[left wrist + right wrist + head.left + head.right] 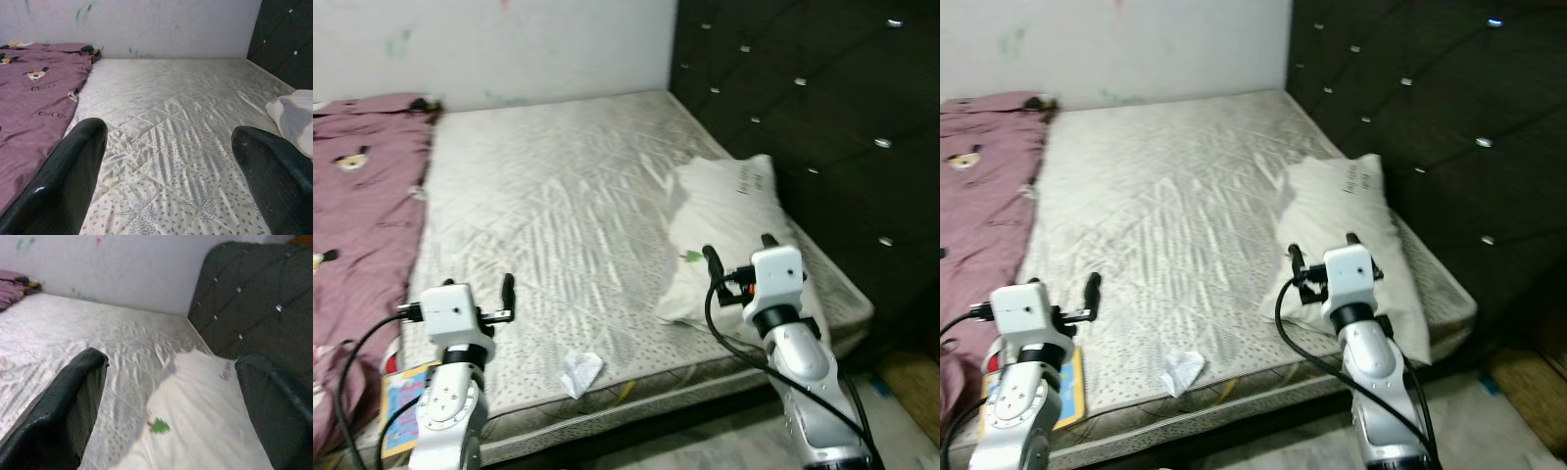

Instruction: Clean up the room

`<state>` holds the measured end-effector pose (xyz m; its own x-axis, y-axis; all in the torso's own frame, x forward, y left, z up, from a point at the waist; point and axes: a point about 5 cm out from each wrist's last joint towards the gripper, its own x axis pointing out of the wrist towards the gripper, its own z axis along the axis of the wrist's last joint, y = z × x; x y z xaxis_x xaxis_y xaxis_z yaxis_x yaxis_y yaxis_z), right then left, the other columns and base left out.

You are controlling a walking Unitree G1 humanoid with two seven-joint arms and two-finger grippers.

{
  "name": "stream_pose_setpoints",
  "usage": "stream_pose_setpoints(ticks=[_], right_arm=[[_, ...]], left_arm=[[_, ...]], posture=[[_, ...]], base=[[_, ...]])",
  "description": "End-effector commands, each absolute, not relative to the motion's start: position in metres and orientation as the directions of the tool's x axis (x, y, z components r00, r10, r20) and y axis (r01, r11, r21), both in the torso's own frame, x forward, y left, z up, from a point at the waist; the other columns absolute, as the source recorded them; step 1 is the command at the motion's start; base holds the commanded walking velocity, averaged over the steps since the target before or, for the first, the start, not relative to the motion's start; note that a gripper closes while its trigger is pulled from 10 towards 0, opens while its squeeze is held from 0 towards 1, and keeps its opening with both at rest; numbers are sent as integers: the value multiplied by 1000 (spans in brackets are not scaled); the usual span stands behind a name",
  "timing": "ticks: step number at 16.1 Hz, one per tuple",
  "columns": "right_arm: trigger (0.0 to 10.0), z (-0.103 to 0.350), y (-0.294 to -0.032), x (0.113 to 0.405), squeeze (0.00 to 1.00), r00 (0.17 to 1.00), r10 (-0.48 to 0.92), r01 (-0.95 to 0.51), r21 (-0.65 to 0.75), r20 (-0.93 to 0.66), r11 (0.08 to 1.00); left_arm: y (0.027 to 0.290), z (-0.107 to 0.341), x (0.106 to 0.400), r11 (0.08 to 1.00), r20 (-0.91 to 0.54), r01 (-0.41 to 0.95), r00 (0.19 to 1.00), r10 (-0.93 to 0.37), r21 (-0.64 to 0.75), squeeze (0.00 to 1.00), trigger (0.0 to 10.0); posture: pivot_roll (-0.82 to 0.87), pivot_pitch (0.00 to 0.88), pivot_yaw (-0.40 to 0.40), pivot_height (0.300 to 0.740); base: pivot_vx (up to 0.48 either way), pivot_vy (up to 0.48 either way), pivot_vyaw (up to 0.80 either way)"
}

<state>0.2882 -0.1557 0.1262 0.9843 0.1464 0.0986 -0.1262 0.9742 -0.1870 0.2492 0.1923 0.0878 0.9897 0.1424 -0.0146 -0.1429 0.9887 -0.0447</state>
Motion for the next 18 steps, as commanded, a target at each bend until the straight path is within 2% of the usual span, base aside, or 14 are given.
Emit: stream_pose_setpoints(ticks=[1, 10, 16, 18], right_arm=[[10000, 125, -156, 289, 0, 985, 150, -132, -179, 90, 975], [10000, 122, -151, 291, 0, 983, 164, -148, -169, 87, 974], [10000, 121, -149, 289, 0, 982, 164, -151, -129, 94, 980], [10000, 122, -149, 289, 0, 981, 168, -152, -160, 96, 975]], left_arm=[[192, 87, 250, 989, -19, -141, 990, 141, -34, 0, 10000], [189, 87, 252, 991, -23, -127, 992, 126, -32, 0, 10000], [183, 86, 252, 991, -30, -125, 992, 124, -51, 0, 10000], [182, 85, 251, 991, -33, -121, 992, 120, -51, 0, 10000]], posture=[[8, 48, -37, 740], [18, 50, -34, 740], [12, 61, -32, 740], [12, 61, -32, 740]], base=[[0, 0, 800], [0, 0, 800], [0, 0, 0], [0, 0, 0]])
